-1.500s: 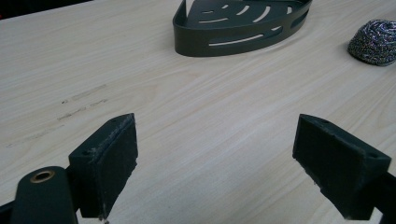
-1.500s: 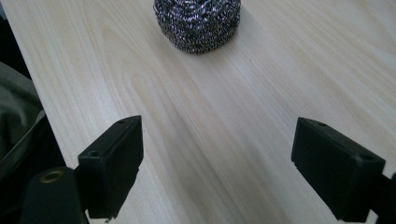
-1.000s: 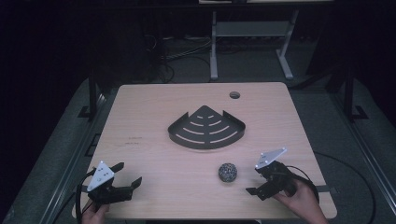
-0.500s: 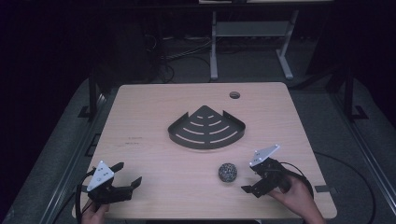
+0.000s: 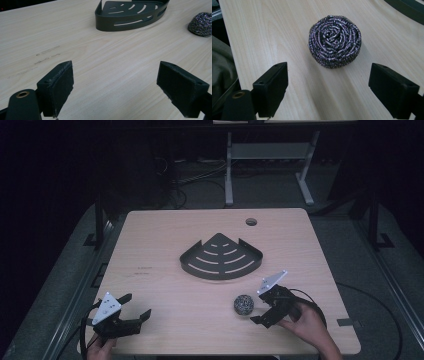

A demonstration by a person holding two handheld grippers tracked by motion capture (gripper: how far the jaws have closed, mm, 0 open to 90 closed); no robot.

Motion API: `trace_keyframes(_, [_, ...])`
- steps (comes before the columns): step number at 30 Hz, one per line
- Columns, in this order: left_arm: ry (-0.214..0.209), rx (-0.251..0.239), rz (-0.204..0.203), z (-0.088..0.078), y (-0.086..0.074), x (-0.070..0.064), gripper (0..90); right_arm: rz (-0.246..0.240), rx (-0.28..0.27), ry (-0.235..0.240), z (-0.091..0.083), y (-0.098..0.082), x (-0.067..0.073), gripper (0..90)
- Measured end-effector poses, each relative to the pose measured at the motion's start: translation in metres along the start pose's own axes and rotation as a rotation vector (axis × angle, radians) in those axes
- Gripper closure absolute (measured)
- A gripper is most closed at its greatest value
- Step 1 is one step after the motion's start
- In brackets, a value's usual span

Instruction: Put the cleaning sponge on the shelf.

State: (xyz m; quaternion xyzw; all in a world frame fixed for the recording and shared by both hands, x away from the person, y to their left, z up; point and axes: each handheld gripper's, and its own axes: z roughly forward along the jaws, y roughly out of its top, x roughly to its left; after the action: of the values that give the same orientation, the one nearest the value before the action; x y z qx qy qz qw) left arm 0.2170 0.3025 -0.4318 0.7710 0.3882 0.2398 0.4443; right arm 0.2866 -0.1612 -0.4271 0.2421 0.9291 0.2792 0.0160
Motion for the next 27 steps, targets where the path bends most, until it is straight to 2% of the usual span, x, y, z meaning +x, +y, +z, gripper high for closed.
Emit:
trace_keyframes(5, [0.000,-0.002,-0.002,0.000,0.000,0.001,13.3,0.004,0.006,0.018,0.007,0.006,-0.003,15.5])
trace_keyframes(27, [-0.002,-0.003,-0.003,0.000,0.000,0.000,13.3,-0.015,0.051,0.030,0.027,0.026,-0.009,15.5])
